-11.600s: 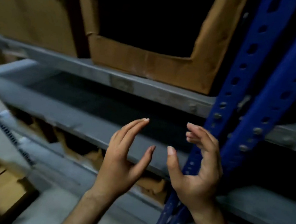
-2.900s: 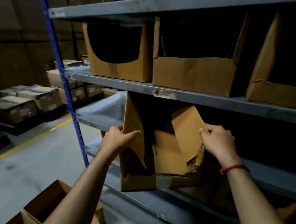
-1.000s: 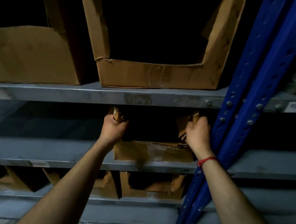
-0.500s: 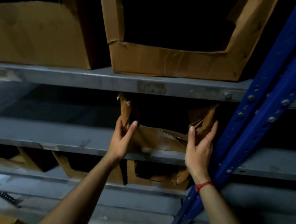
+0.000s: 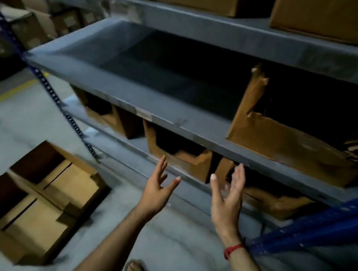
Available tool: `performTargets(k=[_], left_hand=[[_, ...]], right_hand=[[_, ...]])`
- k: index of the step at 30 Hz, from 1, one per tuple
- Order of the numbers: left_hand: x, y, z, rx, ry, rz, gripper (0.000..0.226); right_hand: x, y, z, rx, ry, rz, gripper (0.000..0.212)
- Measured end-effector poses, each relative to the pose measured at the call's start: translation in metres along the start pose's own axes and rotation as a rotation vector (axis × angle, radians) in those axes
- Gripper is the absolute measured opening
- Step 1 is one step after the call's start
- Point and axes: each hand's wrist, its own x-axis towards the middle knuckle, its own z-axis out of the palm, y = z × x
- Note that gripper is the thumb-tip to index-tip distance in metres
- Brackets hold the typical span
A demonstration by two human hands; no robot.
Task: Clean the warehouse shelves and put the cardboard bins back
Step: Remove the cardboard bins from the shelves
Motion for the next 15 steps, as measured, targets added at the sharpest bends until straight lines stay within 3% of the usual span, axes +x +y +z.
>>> performTargets(k=[8, 15], left_hand=[[-0.01, -0.058, -0.104, -0.036, 0.205, -0.162, 0.079], [-0.033, -0.119, -0.22, -0.083, 0.416, -0.326, 0.079]], right_hand=[[-0.021, 0.005, 0.104, -0.139, -0.419, 0.034, 0.072], [-0.06, 0.001, 0.22, -0.215, -0.686, 0.074, 0.065]])
